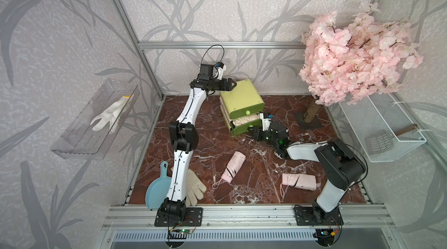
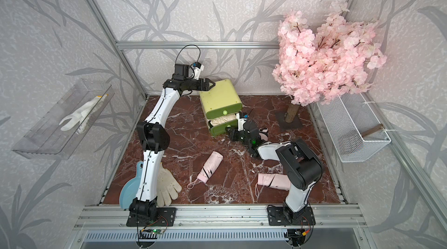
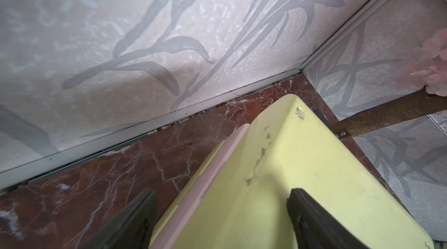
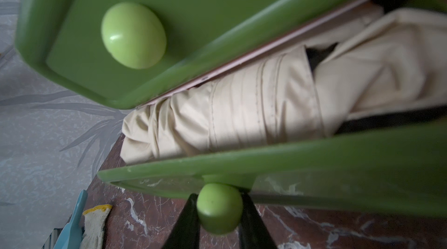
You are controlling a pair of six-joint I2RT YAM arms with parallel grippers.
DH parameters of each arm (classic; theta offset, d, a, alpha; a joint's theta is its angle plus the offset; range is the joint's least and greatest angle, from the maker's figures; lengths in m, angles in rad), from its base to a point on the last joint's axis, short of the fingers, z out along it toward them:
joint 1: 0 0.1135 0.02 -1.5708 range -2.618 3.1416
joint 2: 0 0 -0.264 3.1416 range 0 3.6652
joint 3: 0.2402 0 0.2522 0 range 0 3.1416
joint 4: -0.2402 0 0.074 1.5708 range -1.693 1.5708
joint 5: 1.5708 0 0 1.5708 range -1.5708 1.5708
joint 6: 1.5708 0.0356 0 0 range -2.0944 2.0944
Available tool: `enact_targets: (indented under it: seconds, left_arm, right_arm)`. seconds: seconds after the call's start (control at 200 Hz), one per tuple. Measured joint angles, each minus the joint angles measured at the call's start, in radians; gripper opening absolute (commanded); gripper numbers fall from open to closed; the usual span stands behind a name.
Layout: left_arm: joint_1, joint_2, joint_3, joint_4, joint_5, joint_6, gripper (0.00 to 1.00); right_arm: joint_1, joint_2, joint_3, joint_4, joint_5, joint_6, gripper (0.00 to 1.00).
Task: Place the umbrella in the drawer by color
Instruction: Close the drawer in the storage box, then open the drawer in the storage box.
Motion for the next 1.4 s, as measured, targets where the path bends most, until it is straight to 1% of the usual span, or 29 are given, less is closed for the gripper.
enact_targets:
  seconds: [0.24,0.355,0.42,0.525,0.64,0.74,0.815,0.91,0.96,1.025,1.085,1.139,1.209,1.314,1.399]
  left_arm:
    - [0.000,-0.025,-0.054,0.040,0.006,0.007,0.86]
    - [-0.001,-0.032,-0.074,0.056,0.007,0.008,0.85]
    - [-0.001,-0.039,-0.089,0.071,0.006,0.008,0.85]
    - [-0.001,-0.050,-0.114,0.092,0.002,0.008,0.85]
    - [-0.006,-0.063,-0.130,0.096,-0.009,0.008,0.85]
    - [-0.011,-0.069,-0.132,0.088,-0.021,0.008,0.85]
    - [-0.011,-0.073,-0.135,0.085,-0.026,0.008,0.85]
    - [-0.011,-0.073,-0.136,0.084,-0.029,0.008,0.85]
    - [-0.011,-0.074,-0.136,0.083,-0.031,0.008,0.85]
    - [-0.011,-0.075,-0.136,0.082,-0.032,0.008,0.85]
    - [-0.011,-0.075,-0.136,0.082,-0.033,0.008,0.85]
    - [-0.011,-0.075,-0.136,0.082,-0.034,0.007,0.85]
    - [-0.011,-0.075,-0.136,0.082,-0.034,0.006,0.85]
    - [-0.011,-0.075,-0.138,0.084,-0.034,0.006,0.84]
    - [-0.011,-0.077,-0.143,0.087,-0.035,0.005,0.85]
  right_arm:
    - [-0.007,0.101,0.135,-0.034,-0.010,-0.019,0.25]
    - [-0.011,0.135,0.162,-0.015,-0.008,-0.020,0.25]
    - [-0.011,0.152,0.162,0.019,-0.005,-0.018,0.31]
    - [-0.010,0.174,0.154,0.089,-0.010,-0.008,0.46]
    - [-0.010,0.160,0.113,0.146,-0.009,-0.004,0.53]
    - [-0.025,0.076,0.037,0.135,-0.016,0.008,0.53]
    - [-0.050,-0.039,-0.022,0.093,-0.031,0.010,0.53]
    - [-0.080,-0.212,-0.072,-0.006,-0.030,-0.015,0.52]
    - [-0.095,-0.298,-0.078,-0.085,-0.010,-0.045,0.51]
    - [-0.100,-0.369,-0.079,-0.166,0.016,-0.077,0.50]
    - [-0.102,-0.397,-0.081,-0.214,0.034,-0.095,0.49]
    - [-0.104,-0.394,-0.087,-0.237,0.043,-0.101,0.48]
    - [-0.105,-0.354,-0.094,-0.247,0.045,-0.093,0.46]
    - [-0.105,-0.237,-0.094,-0.211,0.023,-0.052,0.46]
    - [-0.105,-0.118,-0.096,-0.110,-0.003,-0.001,0.43]
